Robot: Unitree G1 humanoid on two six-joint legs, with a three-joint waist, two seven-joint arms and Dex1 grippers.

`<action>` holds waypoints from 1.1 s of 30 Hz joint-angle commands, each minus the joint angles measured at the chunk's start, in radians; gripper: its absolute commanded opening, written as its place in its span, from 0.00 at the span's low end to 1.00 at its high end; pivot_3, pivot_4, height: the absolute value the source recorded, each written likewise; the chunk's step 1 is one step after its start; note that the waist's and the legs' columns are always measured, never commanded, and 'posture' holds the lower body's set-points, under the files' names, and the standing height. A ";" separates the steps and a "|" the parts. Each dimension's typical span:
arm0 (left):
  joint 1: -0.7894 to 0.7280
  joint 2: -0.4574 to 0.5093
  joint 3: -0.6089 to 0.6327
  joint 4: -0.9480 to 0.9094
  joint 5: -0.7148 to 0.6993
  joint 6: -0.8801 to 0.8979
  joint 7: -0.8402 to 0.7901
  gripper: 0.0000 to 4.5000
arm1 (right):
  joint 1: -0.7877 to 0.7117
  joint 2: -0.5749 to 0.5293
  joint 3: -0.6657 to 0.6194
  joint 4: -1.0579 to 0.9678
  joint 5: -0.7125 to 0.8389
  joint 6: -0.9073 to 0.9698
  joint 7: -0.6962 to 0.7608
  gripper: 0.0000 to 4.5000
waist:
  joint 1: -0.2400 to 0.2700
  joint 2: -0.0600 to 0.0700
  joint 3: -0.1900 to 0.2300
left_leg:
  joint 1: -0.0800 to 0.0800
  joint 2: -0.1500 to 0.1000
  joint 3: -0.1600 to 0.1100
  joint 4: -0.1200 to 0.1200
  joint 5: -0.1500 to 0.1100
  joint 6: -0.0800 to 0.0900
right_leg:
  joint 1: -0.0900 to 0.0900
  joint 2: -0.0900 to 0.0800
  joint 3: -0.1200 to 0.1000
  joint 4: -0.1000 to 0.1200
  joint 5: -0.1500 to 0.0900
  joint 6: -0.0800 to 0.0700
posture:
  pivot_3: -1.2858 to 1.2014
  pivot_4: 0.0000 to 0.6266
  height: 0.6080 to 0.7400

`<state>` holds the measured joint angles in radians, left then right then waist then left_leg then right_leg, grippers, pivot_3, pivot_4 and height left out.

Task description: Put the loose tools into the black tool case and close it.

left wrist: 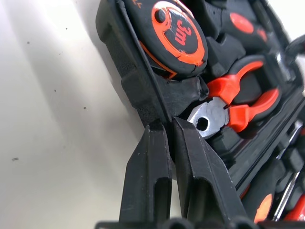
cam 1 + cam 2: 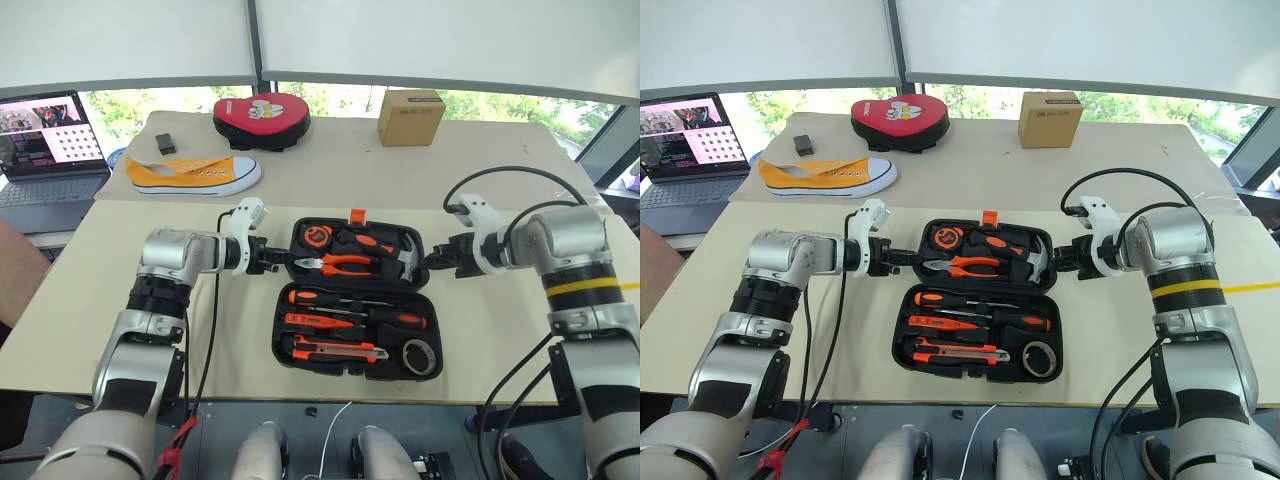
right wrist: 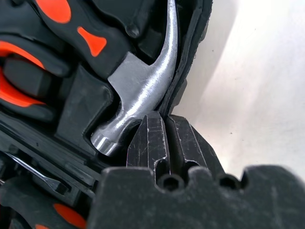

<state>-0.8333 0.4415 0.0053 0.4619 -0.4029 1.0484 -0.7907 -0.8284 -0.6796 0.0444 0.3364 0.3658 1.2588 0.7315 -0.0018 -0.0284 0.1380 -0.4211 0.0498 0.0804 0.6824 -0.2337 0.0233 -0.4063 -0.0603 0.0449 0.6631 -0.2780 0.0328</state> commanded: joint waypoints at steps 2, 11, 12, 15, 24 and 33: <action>0.059 -0.003 0.133 -0.108 -0.054 -0.126 0.023 0.00 | 0.149 -0.002 -0.120 -0.251 0.027 -0.328 0.052 0.00 | -0.006 0.000 0.000 | -0.001 0.000 -0.003 -0.001 0.000 0.000 | -0.001 0.000 0.000 0.000 0.000 0.000 | 0.52 0.24 1.00; 0.330 -0.009 0.245 -0.422 -0.100 -0.542 -0.054 0.00 | 0.579 -0.017 -0.192 -0.530 -0.165 -1.153 0.069 0.00 | -0.008 0.001 0.002 | -0.015 0.000 -0.005 -0.003 0.002 -0.004 | -0.018 0.000 0.002 0.002 0.001 0.000 | 0.52 0.24 1.00; 0.376 -0.005 0.243 -0.442 -0.076 -0.621 -0.074 0.00 | 0.635 -0.026 -0.184 -0.523 -0.204 -1.263 0.074 0.00 | -0.008 0.001 0.002 | -0.015 0.000 -0.005 -0.003 0.002 -0.003 | -0.017 0.000 0.003 0.001 0.001 0.000 | 0.52 0.24 1.00; 0.505 0.024 0.212 -0.466 0.012 -0.880 -0.151 0.00 | 0.760 -0.053 -0.154 -0.470 -0.335 -1.602 0.057 0.00 | -0.007 0.001 0.002 | -0.014 0.000 -0.004 -0.003 0.001 -0.002 | -0.015 -0.001 0.003 -0.001 0.001 0.000 | 0.52 0.24 1.00; 0.815 0.153 0.158 -0.349 0.134 -1.516 -0.366 0.38 | 0.989 -0.100 -0.142 -0.233 -0.508 -2.225 -0.084 0.17 | -0.008 0.000 0.002 | 0.022 0.002 0.005 -0.015 -0.002 0.000 | 0.020 -0.002 0.002 -0.015 -0.002 -0.003 | 0.52 0.24 1.00; 0.882 0.329 0.267 -0.190 0.069 -1.388 -0.367 0.63 | 1.158 -0.235 -0.165 -0.134 -0.381 -2.241 -0.070 0.75 | -0.011 -0.001 0.002 | 0.023 0.002 0.004 -0.015 -0.002 0.002 | 0.020 -0.008 0.001 -0.014 -0.002 -0.002 | 0.52 0.24 1.00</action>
<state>0.0694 0.7607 0.2551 0.2778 -0.3123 -0.3564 -1.1586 0.3083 -0.8964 -0.1216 0.2218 -0.0804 -1.0308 0.6349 -0.0132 -0.0290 0.1399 -0.3977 0.0518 0.0844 0.6670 -0.2359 0.0253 -0.3862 -0.0687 0.0460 0.6486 -0.2802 0.0310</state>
